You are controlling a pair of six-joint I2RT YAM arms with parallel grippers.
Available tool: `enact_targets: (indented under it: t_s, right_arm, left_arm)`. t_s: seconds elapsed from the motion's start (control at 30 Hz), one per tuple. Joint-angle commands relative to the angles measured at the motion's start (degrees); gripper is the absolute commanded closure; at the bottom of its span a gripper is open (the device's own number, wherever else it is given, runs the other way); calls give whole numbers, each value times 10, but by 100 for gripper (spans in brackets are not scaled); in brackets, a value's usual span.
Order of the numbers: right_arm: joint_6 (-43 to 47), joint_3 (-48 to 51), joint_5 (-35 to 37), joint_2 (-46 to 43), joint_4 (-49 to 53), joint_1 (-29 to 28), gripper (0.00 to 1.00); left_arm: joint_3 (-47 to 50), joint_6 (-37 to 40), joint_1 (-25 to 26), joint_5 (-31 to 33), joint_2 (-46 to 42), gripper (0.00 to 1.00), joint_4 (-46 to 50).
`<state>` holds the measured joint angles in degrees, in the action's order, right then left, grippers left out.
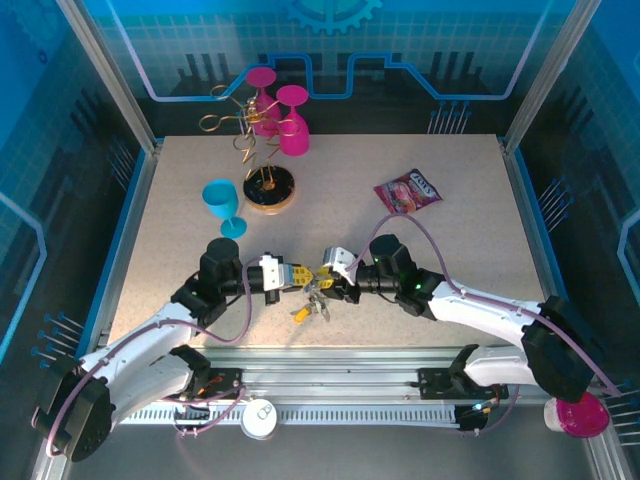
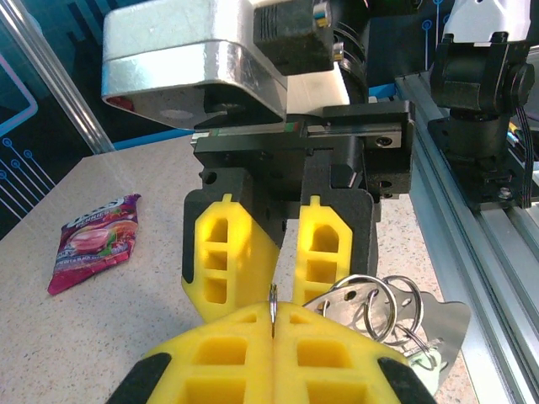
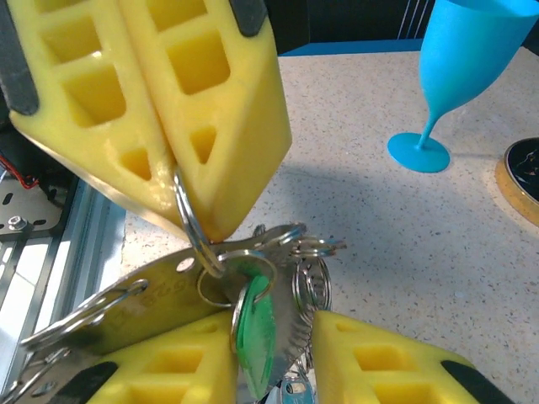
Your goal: Put the keys on the keyring
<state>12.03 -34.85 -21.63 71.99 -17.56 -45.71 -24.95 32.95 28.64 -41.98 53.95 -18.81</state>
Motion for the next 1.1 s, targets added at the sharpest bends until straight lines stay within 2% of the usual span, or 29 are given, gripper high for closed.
enact_targets:
  t_s: [0.0, 0.13, 0.3, 0.47, 0.57, 0.7, 1.07]
  right_arm:
    - [3, 1, 0, 10, -29, -11, 67]
    - [-2, 0, 1, 20, -50, -13, 68]
    - [0, 1, 16, 15, -45, -15, 84]
    - [24, -7, 81, -18, 31, -14, 99]
    - [48, -34, 132, -31, 118, -16, 100]
    - [90, -64, 172, -45, 177, -29, 100]
    - [169, -170, 199, -37, 294, -62, 100]
  left_arm:
    - [2, -3, -3, -27, 1, 100, -30]
    - [1, -4, -4, -28, 3, 100, -30]
    - [1, -1, -3, -19, -1, 100, -25]
    - [-5, 15, -3, 13, -4, 100, 3]
    - [-20, 36, -4, 30, -4, 100, 55]
    - [-29, 41, -4, 39, 2, 100, 82]
    - [-46, 56, -3, 51, 20, 100, 117]
